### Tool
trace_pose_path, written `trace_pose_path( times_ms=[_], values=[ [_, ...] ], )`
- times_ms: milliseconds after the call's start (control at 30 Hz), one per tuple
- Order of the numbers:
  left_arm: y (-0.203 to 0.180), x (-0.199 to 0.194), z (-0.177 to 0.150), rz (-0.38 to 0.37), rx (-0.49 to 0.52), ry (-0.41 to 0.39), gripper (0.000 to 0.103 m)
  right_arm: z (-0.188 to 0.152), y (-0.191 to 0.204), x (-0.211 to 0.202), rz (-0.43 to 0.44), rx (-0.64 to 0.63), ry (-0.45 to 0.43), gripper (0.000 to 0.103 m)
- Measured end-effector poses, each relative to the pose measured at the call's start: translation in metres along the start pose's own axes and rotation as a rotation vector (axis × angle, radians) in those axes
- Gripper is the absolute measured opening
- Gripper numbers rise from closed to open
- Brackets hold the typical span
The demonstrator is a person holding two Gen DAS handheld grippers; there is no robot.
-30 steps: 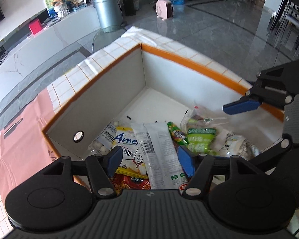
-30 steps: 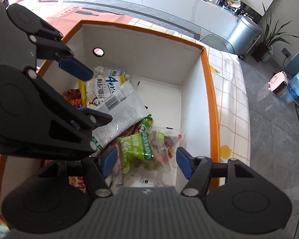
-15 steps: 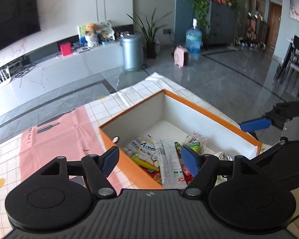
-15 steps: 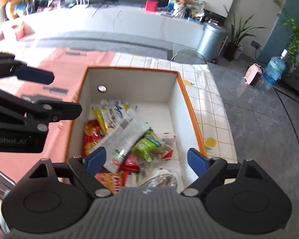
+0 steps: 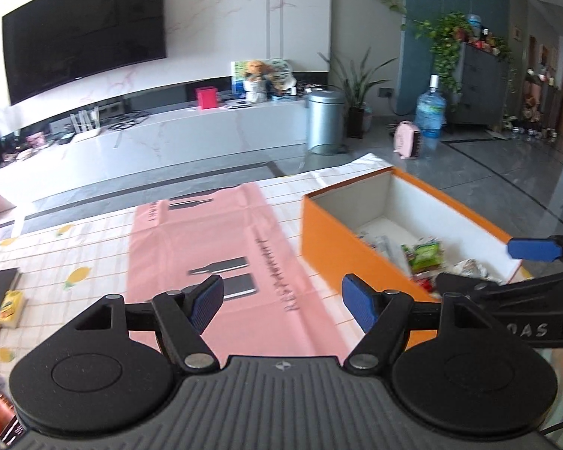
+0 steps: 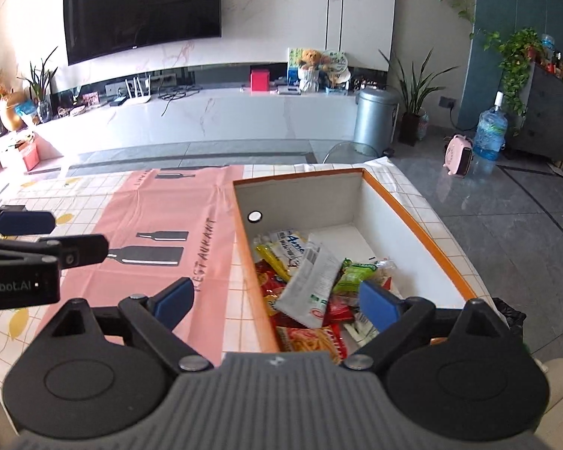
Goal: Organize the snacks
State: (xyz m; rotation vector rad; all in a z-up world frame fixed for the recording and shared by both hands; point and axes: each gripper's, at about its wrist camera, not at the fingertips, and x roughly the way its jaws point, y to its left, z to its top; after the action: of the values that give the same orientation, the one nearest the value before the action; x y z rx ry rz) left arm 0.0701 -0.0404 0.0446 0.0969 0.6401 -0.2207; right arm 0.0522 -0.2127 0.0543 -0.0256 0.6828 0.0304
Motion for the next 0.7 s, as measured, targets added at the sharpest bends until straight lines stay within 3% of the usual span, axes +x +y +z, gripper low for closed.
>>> trace_pose_path(
  times_ms=[267, 567, 700],
  values=[
    [0.025, -0.018, -0.039, 0.066, -0.088, -0.029, 0.085, -0.029, 0.039, -0.016, -0.033, -0.025, -0.082, 0.094],
    [0.030, -0.028, -0.069, 0.155, -0.062, -0.077, 0.088, -0.060, 0.053, -0.026, -0.058, -0.025, -0.104, 0.097],
    [0.028, -0.028, -0.072, 0.138, -0.058, -0.075, 0.088, -0.065, 0.050, -0.025, -0.062, -0.013, -0.084, 0.097]
  ],
)
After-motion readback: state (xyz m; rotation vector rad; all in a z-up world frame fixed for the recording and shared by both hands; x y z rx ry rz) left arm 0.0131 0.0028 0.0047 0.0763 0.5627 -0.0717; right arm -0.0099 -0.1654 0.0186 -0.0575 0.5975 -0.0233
